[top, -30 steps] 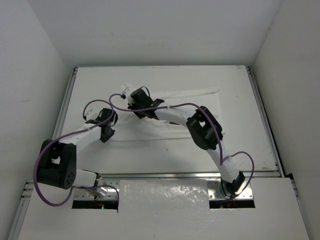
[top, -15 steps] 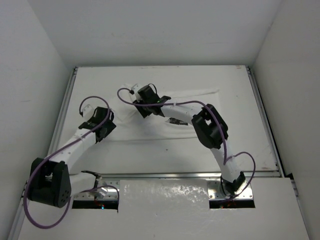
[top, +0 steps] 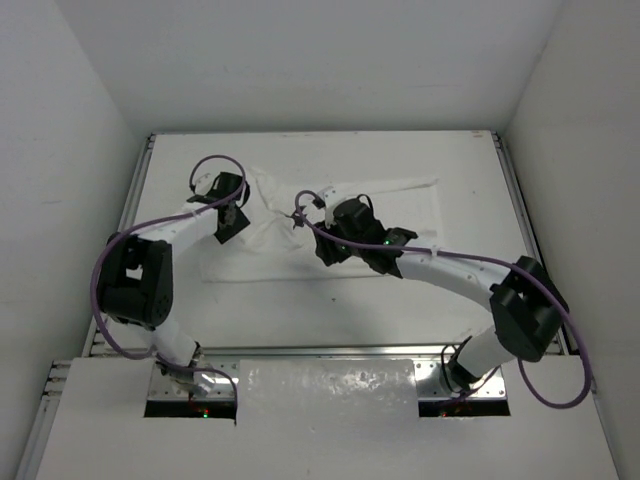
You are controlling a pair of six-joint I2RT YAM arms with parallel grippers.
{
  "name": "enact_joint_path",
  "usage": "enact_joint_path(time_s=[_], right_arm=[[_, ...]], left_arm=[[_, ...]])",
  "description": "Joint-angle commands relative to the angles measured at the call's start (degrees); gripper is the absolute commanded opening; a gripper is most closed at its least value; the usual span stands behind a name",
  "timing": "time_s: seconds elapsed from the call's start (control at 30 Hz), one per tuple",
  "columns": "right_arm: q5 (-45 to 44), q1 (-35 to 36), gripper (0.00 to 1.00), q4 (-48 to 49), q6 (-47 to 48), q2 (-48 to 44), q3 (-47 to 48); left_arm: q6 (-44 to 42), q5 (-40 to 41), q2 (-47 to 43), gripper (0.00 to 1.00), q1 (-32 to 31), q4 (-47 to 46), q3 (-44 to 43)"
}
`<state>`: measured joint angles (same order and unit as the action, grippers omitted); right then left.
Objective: Fold and stack the t-shirts
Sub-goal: Fold the flattened tshirt in 1/3 of the way
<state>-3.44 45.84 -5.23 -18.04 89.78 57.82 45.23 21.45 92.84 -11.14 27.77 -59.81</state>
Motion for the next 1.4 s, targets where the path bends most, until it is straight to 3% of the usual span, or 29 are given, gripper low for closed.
enact_joint_path(time_s=[0.0,0.2,0.57,0.67,0.8,1.07,1.17,1.37], right_arm=[[-0.69,-0.05,0.44,1.10,-3.14,-5.21,-4.46],[-0.60,-0.05,0.44,-0.12,-3.23,-8.56,-6.76],[2.74,-0.05,0.44,0.14,-3.75,-12.08,-8.43],[2.65,-0.14,0.44,-0.13,-3.67,-12.26,-8.52],[2.56,-0.05,0.43,-0.39,-3.67,-12.00,-8.25],[3.27,0.03,0.43,-0.22,-3.67,-10.07,-8.16],[3.27,0.03,0.42,0.14,-4.02,-8.31,-8.51],[4.67,0.03,0.42,0.49,-4.37,-6.99,-9.31]], left_arm=[[-0.23,-0.97,1.55,0.40,-0.82,0.27,-1.80],[0.64,-3.61,5.68,0.40,-2.49,-1.40,-2.76],[1.61,-0.53,10.70,0.39,-2.57,-3.33,-4.08],[1.88,-0.62,11.05,0.30,-2.49,-3.77,-4.08],[2.14,0.08,9.12,0.10,-2.49,-4.83,-2.86],[1.44,2.36,5.95,0.07,-2.40,-3.43,-5.14],[1.52,2.98,6.65,0.00,-2.22,-2.63,-6.54],[2.75,4.03,6.83,0.00,-0.73,-2.81,-6.90]])
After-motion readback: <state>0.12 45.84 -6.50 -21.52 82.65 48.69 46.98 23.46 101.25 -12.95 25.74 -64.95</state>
